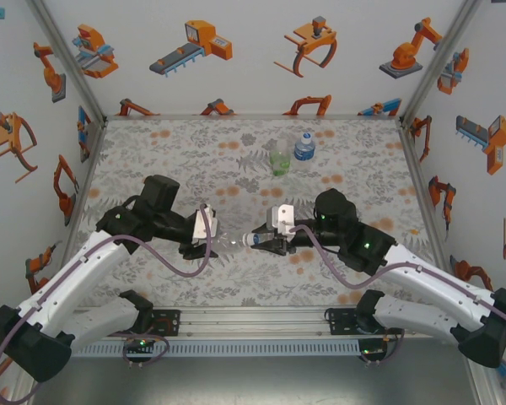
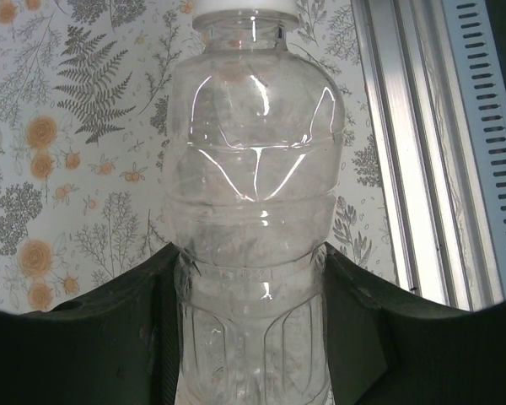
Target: Screw on the bottle caps
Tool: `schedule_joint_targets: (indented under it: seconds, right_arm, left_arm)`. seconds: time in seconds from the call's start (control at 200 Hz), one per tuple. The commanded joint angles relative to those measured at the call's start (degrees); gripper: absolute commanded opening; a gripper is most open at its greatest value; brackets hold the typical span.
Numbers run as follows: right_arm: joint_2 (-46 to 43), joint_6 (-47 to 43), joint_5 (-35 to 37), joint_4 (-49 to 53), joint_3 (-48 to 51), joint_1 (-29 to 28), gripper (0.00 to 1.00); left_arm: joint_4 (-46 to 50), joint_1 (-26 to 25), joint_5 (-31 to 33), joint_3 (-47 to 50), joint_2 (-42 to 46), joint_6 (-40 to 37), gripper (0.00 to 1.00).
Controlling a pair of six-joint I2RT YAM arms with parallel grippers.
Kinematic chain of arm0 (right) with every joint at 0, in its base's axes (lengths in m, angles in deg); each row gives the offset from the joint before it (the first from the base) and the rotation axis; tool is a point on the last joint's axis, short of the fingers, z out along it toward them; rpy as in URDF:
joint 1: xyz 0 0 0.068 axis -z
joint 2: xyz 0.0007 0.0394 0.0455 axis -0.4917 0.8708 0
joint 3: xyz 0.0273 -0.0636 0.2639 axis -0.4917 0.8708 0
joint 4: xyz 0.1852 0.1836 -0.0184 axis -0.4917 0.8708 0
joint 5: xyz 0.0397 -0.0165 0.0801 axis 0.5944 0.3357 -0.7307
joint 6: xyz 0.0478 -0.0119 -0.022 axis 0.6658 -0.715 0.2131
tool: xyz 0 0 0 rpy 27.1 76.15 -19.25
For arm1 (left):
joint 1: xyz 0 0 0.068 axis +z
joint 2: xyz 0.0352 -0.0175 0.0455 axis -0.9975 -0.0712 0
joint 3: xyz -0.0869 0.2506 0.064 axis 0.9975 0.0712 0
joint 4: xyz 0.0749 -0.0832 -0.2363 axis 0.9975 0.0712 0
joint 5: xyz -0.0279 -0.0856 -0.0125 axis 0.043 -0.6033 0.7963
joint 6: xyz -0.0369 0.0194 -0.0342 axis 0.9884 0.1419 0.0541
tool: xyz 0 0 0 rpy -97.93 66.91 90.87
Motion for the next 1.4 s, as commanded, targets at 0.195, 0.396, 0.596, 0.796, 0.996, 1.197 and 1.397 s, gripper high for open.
schedule_joint_targets:
  seconds: [0.195,0.396,0.596,0.796,0.996,1.197,1.397]
  right_arm:
    - [1.47,-7.61,-3.35,-0.88,-0.37,-0.55,0.08]
    - [2.95,-15.15,-4.97,2.11,-3.36,-1.36,0.04]
    - [3.41,-29.51,-7.08,4.33,-4.22,-2.45,0.00]
    - [2.31,-35.63,-0.95,1.85,-3.28,-4.77,0.00]
    - [-0.45,-35.97,1.74,-3.42,-0.39,-5.34,0.00]
    - [-2.86,-36.05,1.31,-4.98,0.71,-5.48,0.00]
    - [-3.62,-35.98,1.09,-1.42,-0.68,-5.71,0.00]
  left_arm:
    - [-0.19,-0.49,-6.20,-1.72,0.39,-1.76,0.00]
    - [1.93,-0.34,-7.82,-3.44,-0.20,-1.83,0.00]
    - [4.05,-0.37,-9.86,-4.39,-1.58,-1.85,0.00]
    - [4.52,-0.40,-11.49,-5.67,-2.68,-1.96,0.00]
    - [3.40,-0.41,-12.90,-5.71,-3.54,-1.43,0.00]
    - [2.46,-0.39,-14.29,-5.24,-3.02,-1.10,0.00]
    - [1.35,-0.40,-16.52,-4.58,-1.98,0.27,0.00]
